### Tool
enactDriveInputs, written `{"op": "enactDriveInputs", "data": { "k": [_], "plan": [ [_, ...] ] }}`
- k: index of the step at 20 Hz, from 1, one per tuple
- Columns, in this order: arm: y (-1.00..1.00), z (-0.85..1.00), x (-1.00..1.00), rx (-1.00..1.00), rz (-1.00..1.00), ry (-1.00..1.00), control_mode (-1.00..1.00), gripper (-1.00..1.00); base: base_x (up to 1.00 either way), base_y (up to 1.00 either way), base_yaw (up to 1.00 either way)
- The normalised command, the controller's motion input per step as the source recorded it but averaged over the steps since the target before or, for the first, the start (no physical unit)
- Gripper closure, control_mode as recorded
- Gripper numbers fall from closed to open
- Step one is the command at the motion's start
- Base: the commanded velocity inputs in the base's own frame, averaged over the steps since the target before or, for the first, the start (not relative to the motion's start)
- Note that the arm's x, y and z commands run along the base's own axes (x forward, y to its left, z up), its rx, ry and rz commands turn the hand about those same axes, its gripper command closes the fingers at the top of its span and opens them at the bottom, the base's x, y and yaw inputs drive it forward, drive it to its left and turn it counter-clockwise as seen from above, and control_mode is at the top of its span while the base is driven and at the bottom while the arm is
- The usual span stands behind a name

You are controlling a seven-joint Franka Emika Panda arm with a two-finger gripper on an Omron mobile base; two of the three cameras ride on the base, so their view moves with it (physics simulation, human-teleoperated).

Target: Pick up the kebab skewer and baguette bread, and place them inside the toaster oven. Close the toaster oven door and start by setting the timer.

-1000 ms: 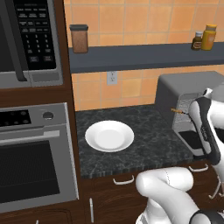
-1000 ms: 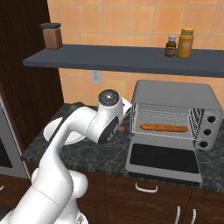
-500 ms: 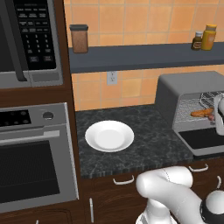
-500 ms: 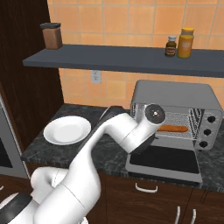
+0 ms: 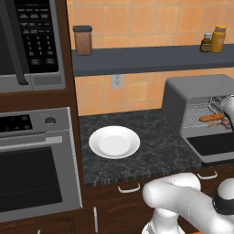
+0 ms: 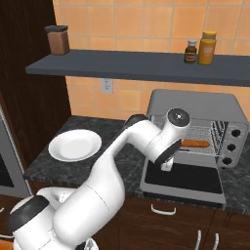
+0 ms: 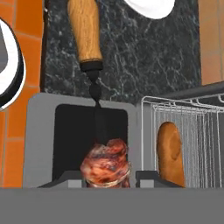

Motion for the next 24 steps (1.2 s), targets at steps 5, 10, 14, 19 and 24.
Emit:
{"op": "enactDriveInputs", "data": {
  "k": [5, 10, 14, 19, 24],
  "plan": [
    [-0.2, 0.0, 0.51, -0.1, 0.0, 0.02, -1.0, 1.0, 0.0, 0.0, 0.0],
    [-0.5, 0.0, 0.21, 0.0, 0.0, 0.04, -1.0, 1.0, 0.0, 0.0, 0.0],
    [-0.44, 0.0, 0.22, 0.0, 0.0, 0.04, -1.0, 1.0, 0.0, 0.0, 0.0],
    [-0.32, -0.29, 0.02, 0.0, 0.0, 0.02, -1.0, 1.0, 0.0, 0.0, 0.0],
    [-0.01, -0.13, 0.2, 0.0, 0.0, 0.05, -1.0, 1.0, 0.0, 0.0, 0.0]
  ]
}}
